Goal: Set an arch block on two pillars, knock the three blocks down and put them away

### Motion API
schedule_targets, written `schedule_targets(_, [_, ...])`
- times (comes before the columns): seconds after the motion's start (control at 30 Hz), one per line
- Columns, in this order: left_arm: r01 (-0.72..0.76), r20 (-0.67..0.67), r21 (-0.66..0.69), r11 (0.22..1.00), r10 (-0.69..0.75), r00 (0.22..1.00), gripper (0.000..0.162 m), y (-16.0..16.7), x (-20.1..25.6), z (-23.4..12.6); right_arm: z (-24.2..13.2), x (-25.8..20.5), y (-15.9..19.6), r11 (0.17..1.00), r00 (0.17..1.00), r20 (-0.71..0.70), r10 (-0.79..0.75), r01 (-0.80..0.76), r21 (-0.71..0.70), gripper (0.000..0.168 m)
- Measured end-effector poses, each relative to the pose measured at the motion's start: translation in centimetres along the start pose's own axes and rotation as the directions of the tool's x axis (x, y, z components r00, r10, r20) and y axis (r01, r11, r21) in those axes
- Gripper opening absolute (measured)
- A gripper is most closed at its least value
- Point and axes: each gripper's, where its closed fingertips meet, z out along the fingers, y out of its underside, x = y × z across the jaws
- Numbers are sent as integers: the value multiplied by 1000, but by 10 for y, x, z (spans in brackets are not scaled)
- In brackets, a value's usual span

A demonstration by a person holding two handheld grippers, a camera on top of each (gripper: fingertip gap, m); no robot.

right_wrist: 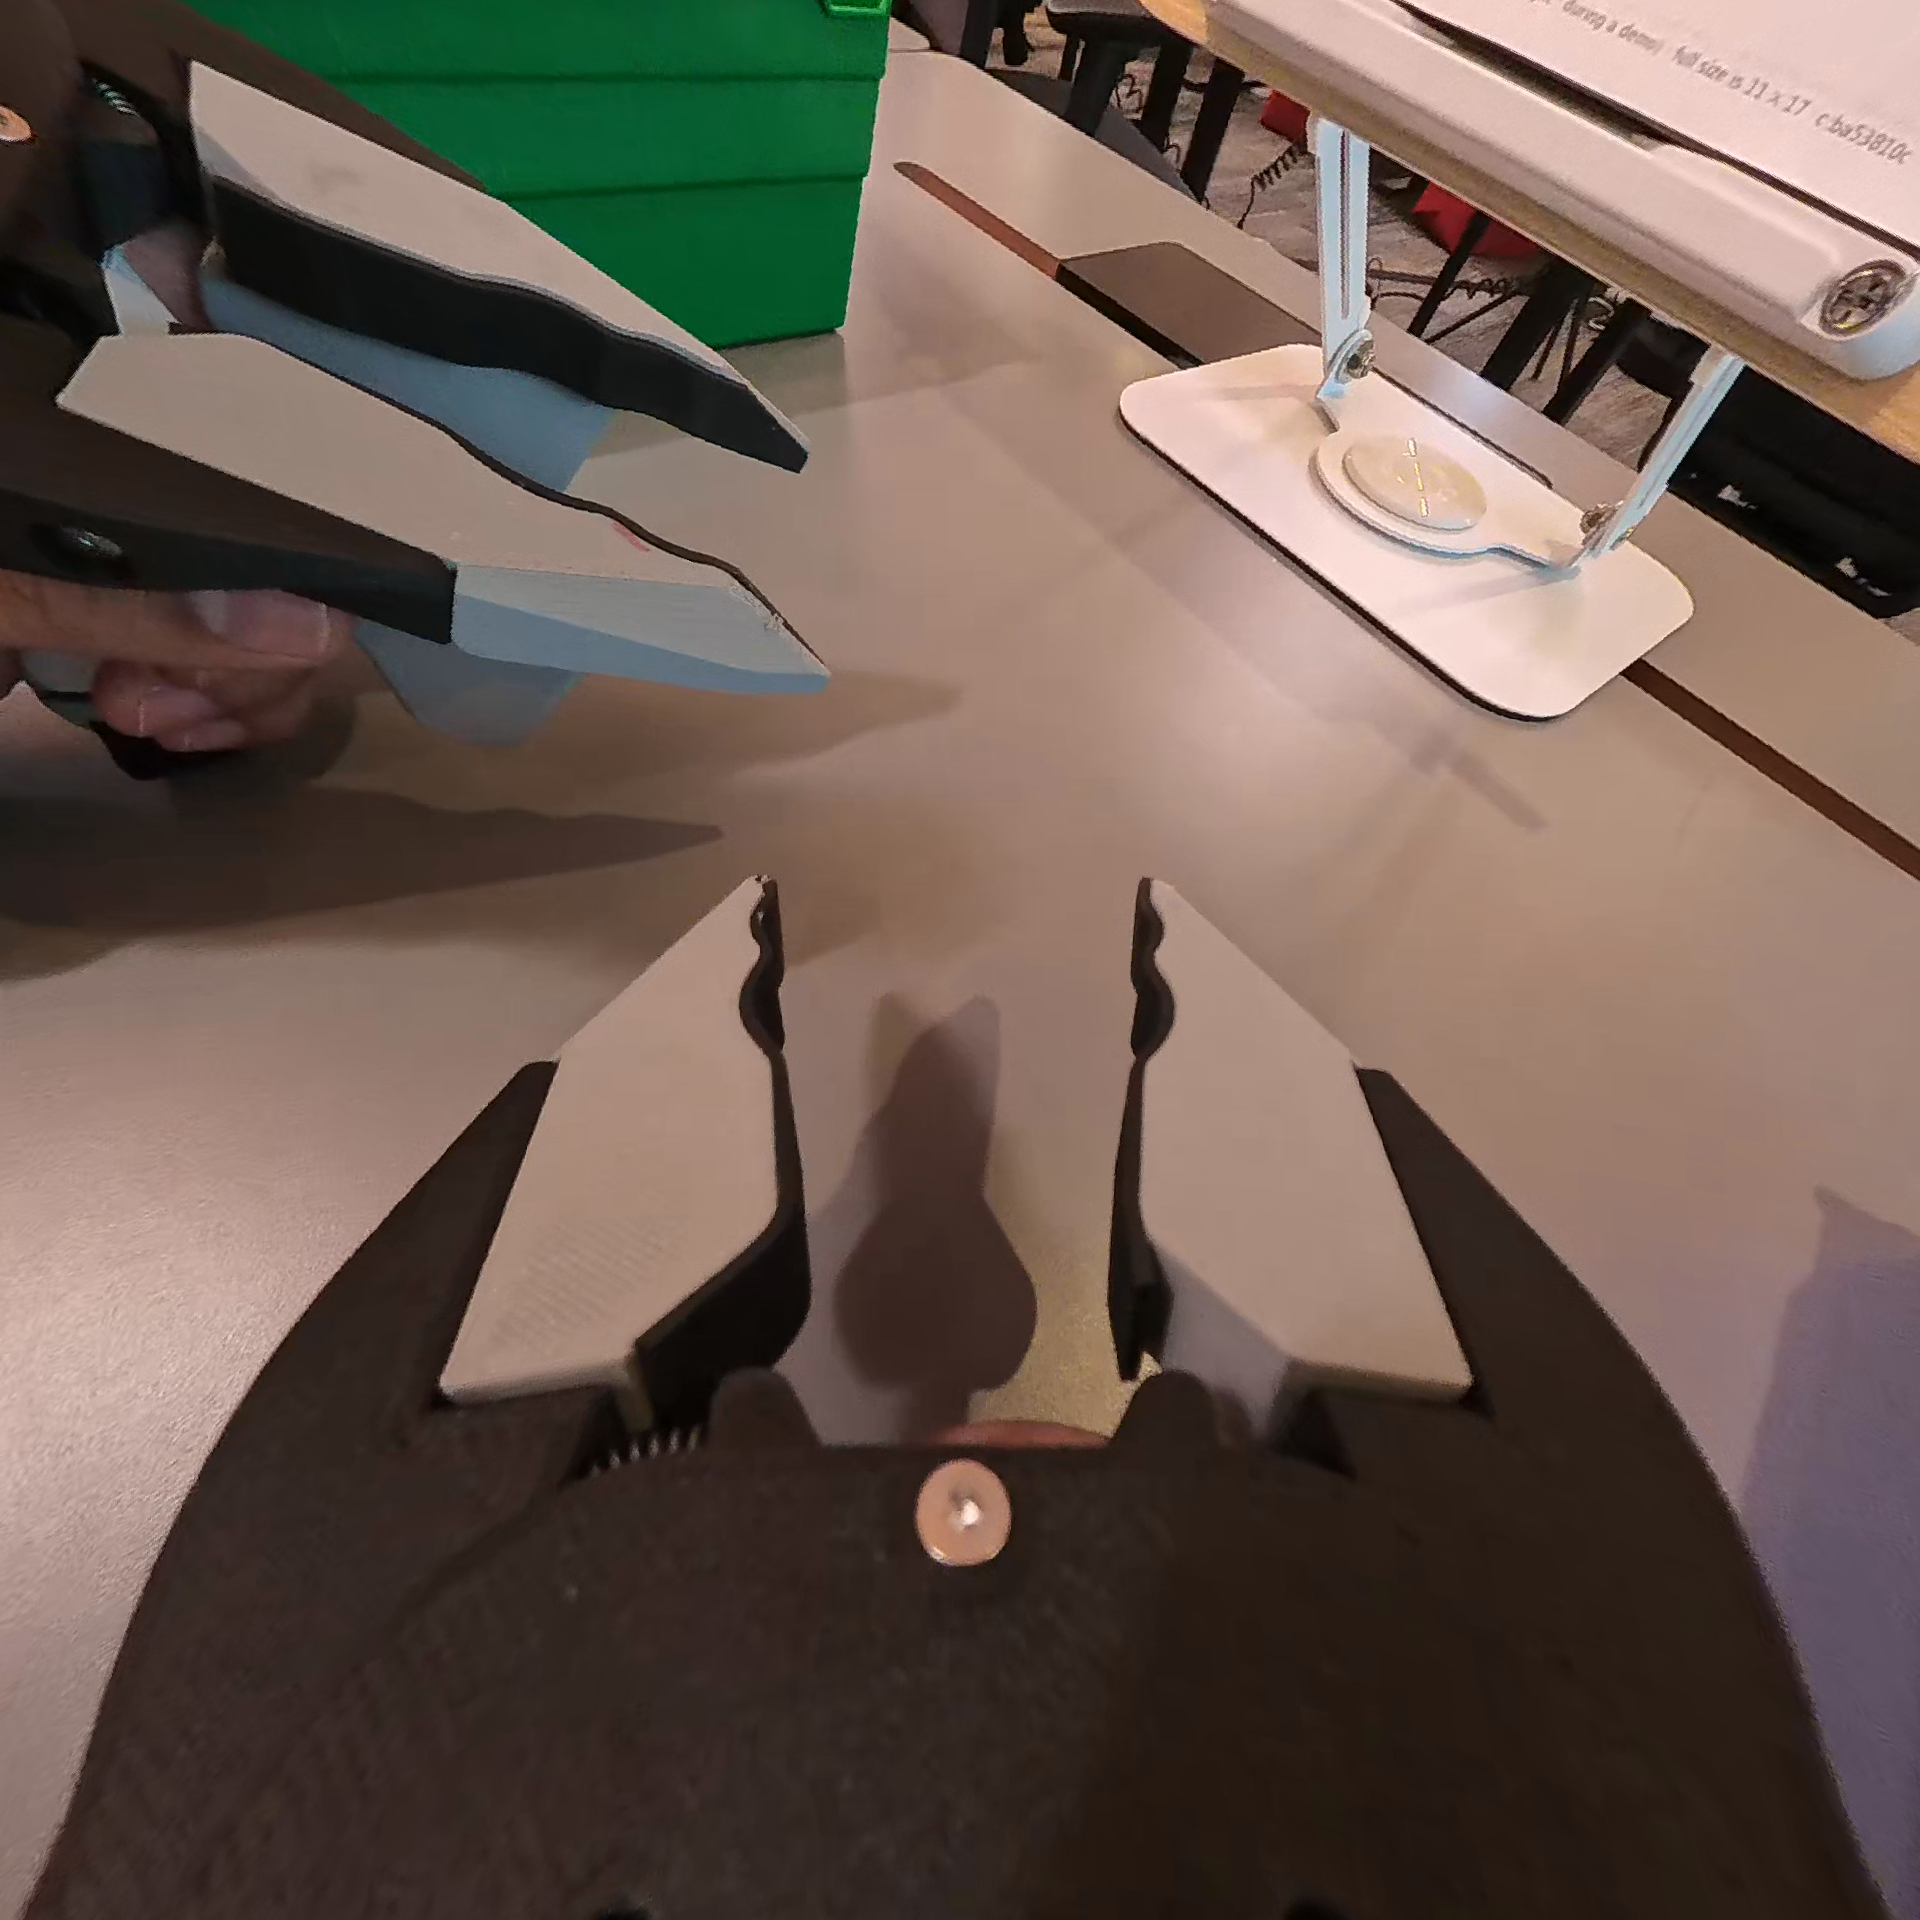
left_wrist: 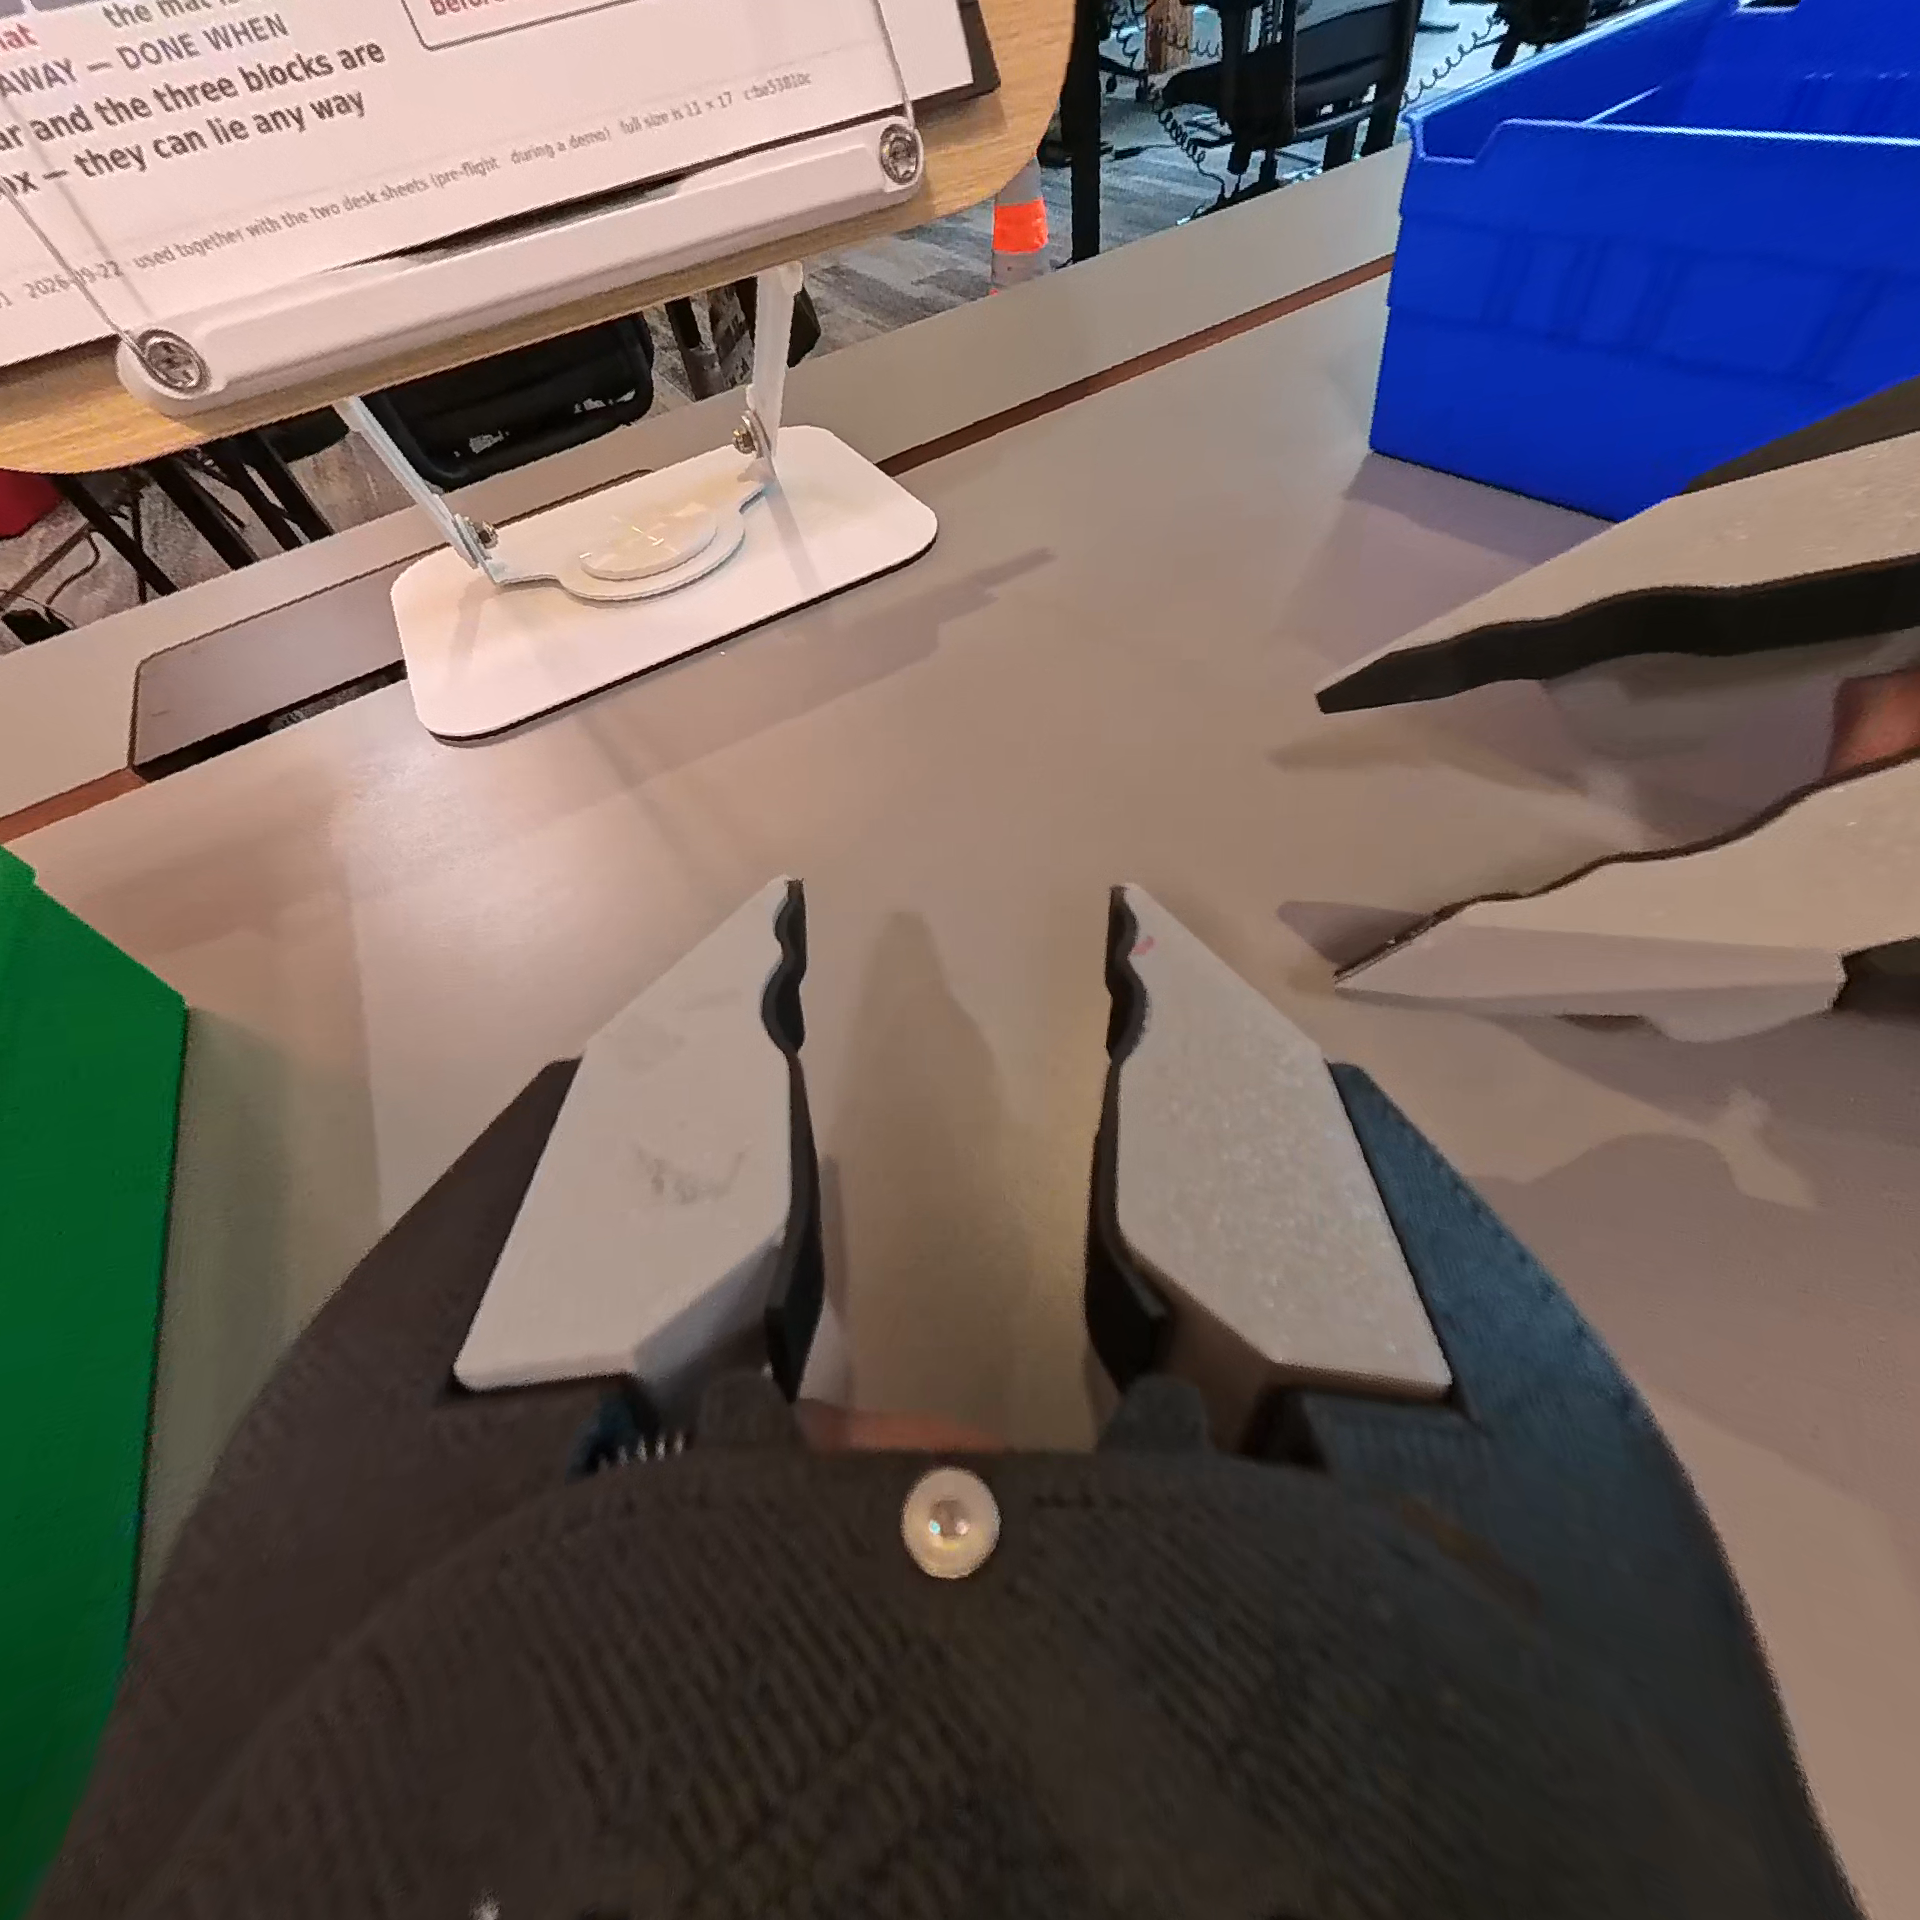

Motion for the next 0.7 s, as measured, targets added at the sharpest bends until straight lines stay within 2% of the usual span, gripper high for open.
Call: schedule_targets(0.7, [-31, -3, 0, 1000, 31, 1000, 56, 1, 4, -2, 2, -2, 1, 999, 1000, -7, -30, 30, -14, 63])
